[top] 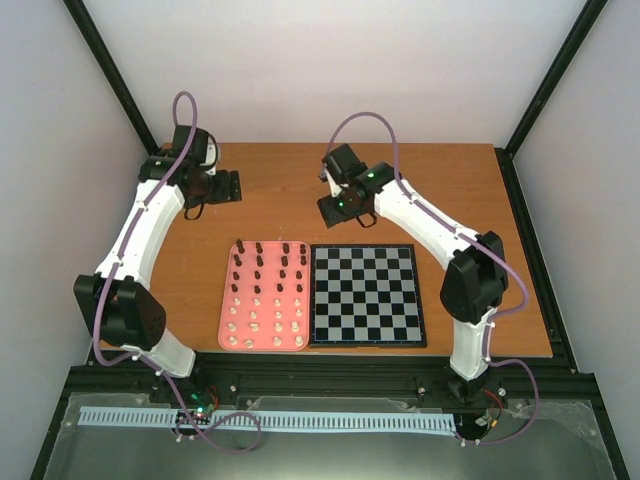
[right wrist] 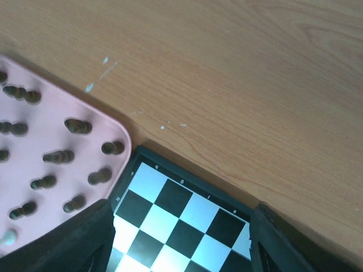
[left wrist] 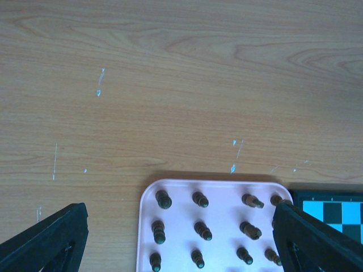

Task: Set up the chess pieces on the board
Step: Pick up the chess piece from the storage box.

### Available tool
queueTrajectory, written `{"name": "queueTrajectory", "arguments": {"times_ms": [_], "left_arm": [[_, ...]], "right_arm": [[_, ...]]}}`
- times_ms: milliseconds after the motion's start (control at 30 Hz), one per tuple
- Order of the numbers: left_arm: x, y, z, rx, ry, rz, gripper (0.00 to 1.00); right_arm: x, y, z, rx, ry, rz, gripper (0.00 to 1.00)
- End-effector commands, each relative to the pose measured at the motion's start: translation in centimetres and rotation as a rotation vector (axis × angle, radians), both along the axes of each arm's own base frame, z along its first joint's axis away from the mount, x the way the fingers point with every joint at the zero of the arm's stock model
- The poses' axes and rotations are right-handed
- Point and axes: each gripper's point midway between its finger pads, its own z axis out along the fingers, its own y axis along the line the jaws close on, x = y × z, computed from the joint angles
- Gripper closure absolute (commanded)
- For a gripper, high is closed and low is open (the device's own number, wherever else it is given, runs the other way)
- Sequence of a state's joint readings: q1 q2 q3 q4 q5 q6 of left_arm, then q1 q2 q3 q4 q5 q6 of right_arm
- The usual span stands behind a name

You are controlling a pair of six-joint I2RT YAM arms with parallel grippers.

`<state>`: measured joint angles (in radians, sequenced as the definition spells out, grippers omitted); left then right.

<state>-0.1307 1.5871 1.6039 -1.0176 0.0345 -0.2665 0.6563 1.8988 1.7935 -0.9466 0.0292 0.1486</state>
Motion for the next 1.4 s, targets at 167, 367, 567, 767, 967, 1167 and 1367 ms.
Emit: {"name": "queueTrajectory", "arguments": {"times_ms": [167, 367, 567, 767, 967, 1167, 1367], "left_arm": [[-1.8, -0.2, 0.9, -0.017, -0.021, -0.015, 0.00], [-2.0, 0.0, 0.7, -0.010, -0.017, -0.011, 0.00], [-2.0, -0.2, 0.3, -0.016, -0.003, -0.012, 0.00], [-1.8, -0.2, -0.2, -0.012, 0.011, -0.011, 0.00], [-1.6, -0.1, -0.4, -0.008, 0.019, -0.011, 0.00], [-1.5, -0.1, -0.8, -0.003, 0.032, -0.011, 0.00], [-1.3, -0.1, -1.1, -0.003, 0.039, -0.011, 0.00]], "right_arm": [[-0.9, 4.6, -5.8, -0.014, 0.165, 0.071, 0.42], [-1.1, 7.6, -7.9, -0.032, 0.207, 0.113, 0.41], [-1.9, 8.8, -10.1, -0.046, 0.262, 0.134, 0.45], [-2.4, 8.7, -11.6, -0.068, 0.295, 0.144, 0.48], [-2.4, 9.1, -12.4, -0.074, 0.311, 0.165, 0.56], [-2.4, 9.4, -13.1, -0.078, 0.331, 0.177, 0.60], [-2.3, 9.5, -13.6, -0.082, 0.338, 0.181, 0.64]]}}
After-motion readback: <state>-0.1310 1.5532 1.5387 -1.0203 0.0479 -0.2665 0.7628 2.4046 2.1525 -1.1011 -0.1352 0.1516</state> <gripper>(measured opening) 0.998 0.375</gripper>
